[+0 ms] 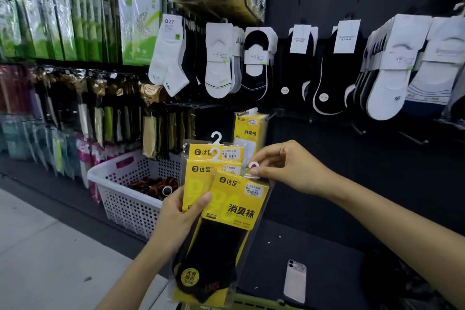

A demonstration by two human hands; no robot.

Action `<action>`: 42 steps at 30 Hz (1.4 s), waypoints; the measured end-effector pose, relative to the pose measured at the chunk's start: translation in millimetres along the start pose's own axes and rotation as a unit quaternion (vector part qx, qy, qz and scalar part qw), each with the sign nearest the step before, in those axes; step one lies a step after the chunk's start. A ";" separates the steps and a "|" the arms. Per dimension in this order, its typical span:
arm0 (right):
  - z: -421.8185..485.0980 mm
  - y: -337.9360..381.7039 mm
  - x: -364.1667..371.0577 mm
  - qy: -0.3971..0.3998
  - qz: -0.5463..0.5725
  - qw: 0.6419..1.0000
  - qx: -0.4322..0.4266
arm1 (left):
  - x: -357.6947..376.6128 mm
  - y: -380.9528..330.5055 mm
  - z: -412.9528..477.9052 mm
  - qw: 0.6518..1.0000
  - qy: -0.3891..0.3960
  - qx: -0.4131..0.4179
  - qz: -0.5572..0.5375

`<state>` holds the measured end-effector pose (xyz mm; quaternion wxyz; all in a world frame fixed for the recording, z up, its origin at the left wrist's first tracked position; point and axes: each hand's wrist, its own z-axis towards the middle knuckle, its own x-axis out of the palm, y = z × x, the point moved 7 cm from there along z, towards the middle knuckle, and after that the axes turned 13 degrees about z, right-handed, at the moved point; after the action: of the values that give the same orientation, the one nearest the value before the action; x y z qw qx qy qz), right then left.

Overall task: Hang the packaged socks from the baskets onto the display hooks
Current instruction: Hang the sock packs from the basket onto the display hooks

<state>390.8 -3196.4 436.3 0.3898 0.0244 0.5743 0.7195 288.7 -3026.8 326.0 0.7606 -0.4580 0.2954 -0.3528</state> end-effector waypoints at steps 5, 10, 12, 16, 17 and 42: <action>-1.5 0.5 1.4 -0.008 -0.030 0.999 -0.002 | 0.8 1.0 -2.8 1.000 0.011 0.001 -0.007; -0.4 -1.6 3.2 -0.001 -0.044 0.999 0.009 | 3.3 -0.1 -4.8 1.000 0.020 0.005 -0.012; -0.4 -3.9 3.8 0.000 -0.036 0.999 0.023 | 3.2 -0.2 -5.1 1.000 0.024 0.005 -0.009; -0.3 -7.6 3.8 0.012 -0.046 0.998 0.042 | 4.0 -0.5 -4.4 0.999 0.035 0.009 -0.003; -0.4 -8.4 3.8 0.015 -0.044 0.998 0.044 | 4.3 -0.6 -4.3 0.999 0.036 0.010 0.000; 12.1 -89.8 21.0 -0.105 0.258 0.945 0.171 | 10.2 19.5 35.6 0.998 -0.024 -0.045 -0.024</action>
<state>429.9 -3171.0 355.8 0.2387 0.3130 0.6185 0.6800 327.3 -3011.2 321.5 0.7375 -0.5066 0.2817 -0.3465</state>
